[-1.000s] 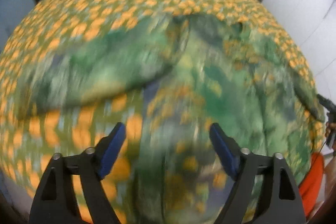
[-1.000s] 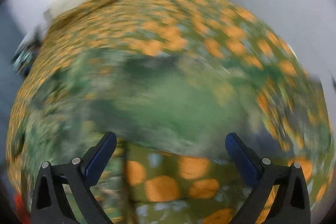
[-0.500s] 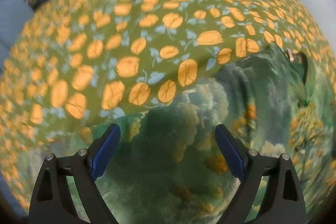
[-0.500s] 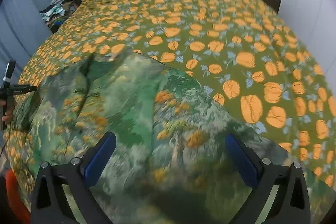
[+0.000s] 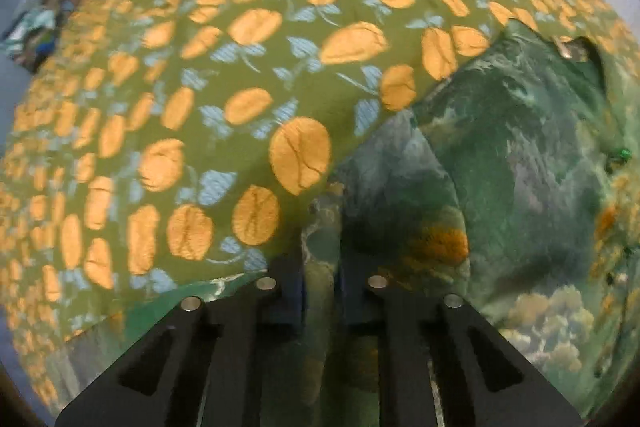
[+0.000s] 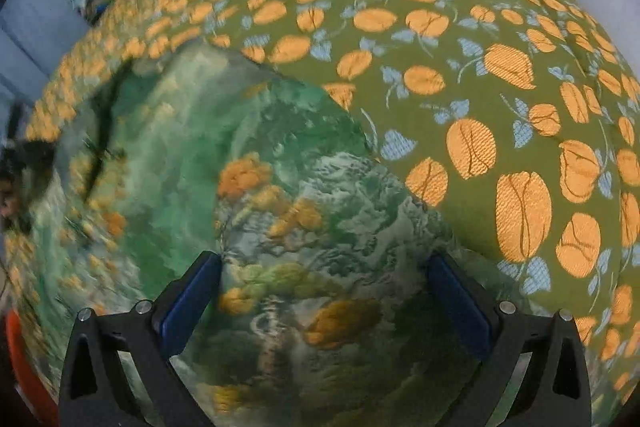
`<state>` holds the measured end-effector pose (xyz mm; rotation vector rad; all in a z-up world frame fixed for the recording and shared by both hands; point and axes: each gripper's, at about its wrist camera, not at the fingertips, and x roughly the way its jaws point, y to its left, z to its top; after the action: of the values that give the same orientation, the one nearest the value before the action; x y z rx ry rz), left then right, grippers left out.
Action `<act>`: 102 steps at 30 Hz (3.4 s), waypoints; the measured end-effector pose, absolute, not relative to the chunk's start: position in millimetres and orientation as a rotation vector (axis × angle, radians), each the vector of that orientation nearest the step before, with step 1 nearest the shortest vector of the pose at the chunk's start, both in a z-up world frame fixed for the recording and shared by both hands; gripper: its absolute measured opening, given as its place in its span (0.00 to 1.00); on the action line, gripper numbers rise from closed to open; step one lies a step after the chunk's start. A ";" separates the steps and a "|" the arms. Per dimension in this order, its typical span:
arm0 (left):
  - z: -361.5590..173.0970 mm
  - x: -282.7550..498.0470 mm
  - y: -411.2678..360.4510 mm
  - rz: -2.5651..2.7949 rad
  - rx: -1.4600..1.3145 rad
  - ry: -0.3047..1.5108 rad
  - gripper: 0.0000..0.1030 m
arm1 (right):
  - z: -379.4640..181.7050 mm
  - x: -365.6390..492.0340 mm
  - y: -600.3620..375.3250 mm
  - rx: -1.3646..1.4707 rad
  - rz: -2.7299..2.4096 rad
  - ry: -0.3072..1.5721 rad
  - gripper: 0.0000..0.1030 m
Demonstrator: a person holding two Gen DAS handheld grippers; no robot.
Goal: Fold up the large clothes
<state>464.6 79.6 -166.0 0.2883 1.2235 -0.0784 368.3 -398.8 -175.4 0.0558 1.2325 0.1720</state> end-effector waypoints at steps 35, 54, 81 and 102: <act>-66.3 122.6 46.4 -0.236 0.106 1.015 0.90 | -118.4 24.1 -260.5 -0.074 0.165 1.100 1.00; -194.0 212.7 0.5 -0.055 0.044 1.077 1.00 | -107.2 74.2 -271.0 0.182 -0.006 0.745 1.00; -194.1 191.4 -8.7 -0.028 0.117 0.946 1.00 | -219.1 113.3 -260.8 0.103 0.044 0.915 1.00; -194.4 191.3 -9.0 -0.026 0.117 0.947 1.00 | -219.3 112.6 -260.1 0.101 0.045 0.904 1.00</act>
<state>191.3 -9.0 -194.4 0.1171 0.9472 -0.0264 112.6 -260.1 -219.3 0.1005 0.9036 0.0450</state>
